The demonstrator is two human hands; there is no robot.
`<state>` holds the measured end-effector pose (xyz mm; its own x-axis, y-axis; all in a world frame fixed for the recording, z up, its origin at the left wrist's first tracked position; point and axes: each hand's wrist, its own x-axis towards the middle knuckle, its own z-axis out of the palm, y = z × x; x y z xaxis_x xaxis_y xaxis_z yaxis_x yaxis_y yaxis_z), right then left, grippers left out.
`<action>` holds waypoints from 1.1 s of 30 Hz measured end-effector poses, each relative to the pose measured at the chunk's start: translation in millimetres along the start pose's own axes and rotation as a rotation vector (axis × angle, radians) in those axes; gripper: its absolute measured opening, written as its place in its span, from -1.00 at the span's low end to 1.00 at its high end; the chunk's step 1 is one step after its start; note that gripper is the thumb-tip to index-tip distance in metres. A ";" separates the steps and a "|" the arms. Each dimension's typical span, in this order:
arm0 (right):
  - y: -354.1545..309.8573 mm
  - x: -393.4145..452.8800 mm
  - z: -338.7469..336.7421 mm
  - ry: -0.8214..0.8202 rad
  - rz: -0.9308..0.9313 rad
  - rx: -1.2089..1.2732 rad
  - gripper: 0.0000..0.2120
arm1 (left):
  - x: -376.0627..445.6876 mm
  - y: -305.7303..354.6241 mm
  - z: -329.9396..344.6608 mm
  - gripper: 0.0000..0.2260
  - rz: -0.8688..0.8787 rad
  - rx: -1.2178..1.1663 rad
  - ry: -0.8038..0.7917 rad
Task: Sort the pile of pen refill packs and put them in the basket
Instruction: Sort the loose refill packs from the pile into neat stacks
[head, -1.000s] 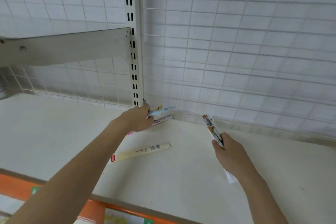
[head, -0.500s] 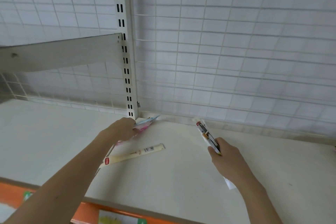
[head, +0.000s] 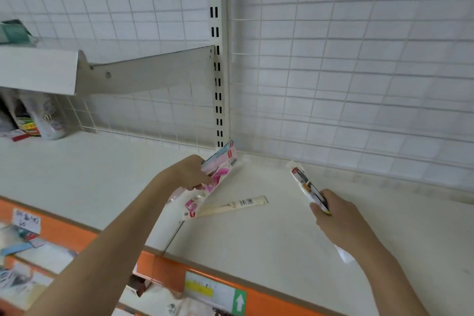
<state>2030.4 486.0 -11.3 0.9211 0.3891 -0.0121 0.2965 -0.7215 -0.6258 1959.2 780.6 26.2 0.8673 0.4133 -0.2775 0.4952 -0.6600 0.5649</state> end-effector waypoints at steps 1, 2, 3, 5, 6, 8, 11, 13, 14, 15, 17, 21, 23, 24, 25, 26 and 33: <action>-0.2 0.4 1.1 0.001 0.000 -0.001 -0.87 | -2.6 0.0 -1.1 -0.89 -0.007 -0.020 0.008; 0.0 1.4 2.7 0.002 -0.001 0.004 -0.87 | -5.5 -0.6 -1.5 -0.90 -0.008 -0.043 0.019; -0.3 2.6 4.5 0.003 -0.001 0.012 -0.88 | -8.1 -1.4 -1.4 -0.90 -0.004 -0.074 0.026; -2.1 5.6 8.4 0.001 -0.003 0.023 -0.90 | -13.1 -2.7 0.0 -0.89 0.027 -0.131 0.037; -3.8 7.7 10.7 -0.004 -0.014 0.018 -0.91 | -15.4 -3.4 0.9 -0.89 0.048 -0.139 0.057; -9.6 12.1 15.1 -0.019 -0.044 -0.007 -0.92 | -19.4 -4.8 3.6 -0.91 0.087 -0.134 0.170; -21.2 18.1 21.2 -0.052 -0.076 -0.026 -0.89 | -24.8 -10.8 10.9 -0.86 0.097 -0.291 0.393; -29.4 22.4 25.6 -0.064 -0.103 -0.064 -0.84 | -30.6 -15.7 16.4 -0.80 0.085 -0.400 0.477; -33.5 24.3 27.4 -0.060 -0.122 -0.102 -0.79 | -33.5 -17.8 18.7 -0.80 0.077 -0.418 0.498; -37.8 26.2 29.1 -0.056 -0.142 -0.151 -0.74 | -35.9 -19.8 20.7 -0.80 0.071 -0.423 0.509; -46.0 30.7 33.5 -0.066 -0.192 -0.262 -0.72 | -40.2 -23.3 22.5 -0.81 0.067 -0.397 0.521; -61.4 41.7 45.1 -0.107 -0.264 -0.384 -0.83 | -50.8 -30.3 21.9 -0.76 0.086 -0.373 0.556; -68.7 45.4 50.1 -0.147 -0.339 -0.393 -0.83 | -59.1 -33.0 22.7 -0.73 0.091 -0.409 0.589; -72.9 46.4 52.6 -0.179 -0.391 -0.401 -0.81 | -63.4 -34.2 23.6 -0.72 0.093 -0.431 0.608; -76.6 47.4 55.2 -0.216 -0.452 -0.413 -0.80 | -67.5 -35.2 25.0 -0.72 0.098 -0.452 0.627; -79.5 48.9 58.4 -0.249 -0.510 -0.434 -0.83 | -71.3 -36.1 26.9 -0.71 0.100 -0.480 0.645; -72.7 49.8 71.5 -0.218 -0.740 -0.599 -0.75 | -89.3 -29.1 42.8 -0.68 0.114 -0.622 0.789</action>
<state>2036.7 598.8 -22.2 0.4017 0.9148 0.0429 0.9157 -0.4005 -0.0337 1869.6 736.1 1.2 0.5155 0.8134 0.2696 0.1019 -0.3706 0.9232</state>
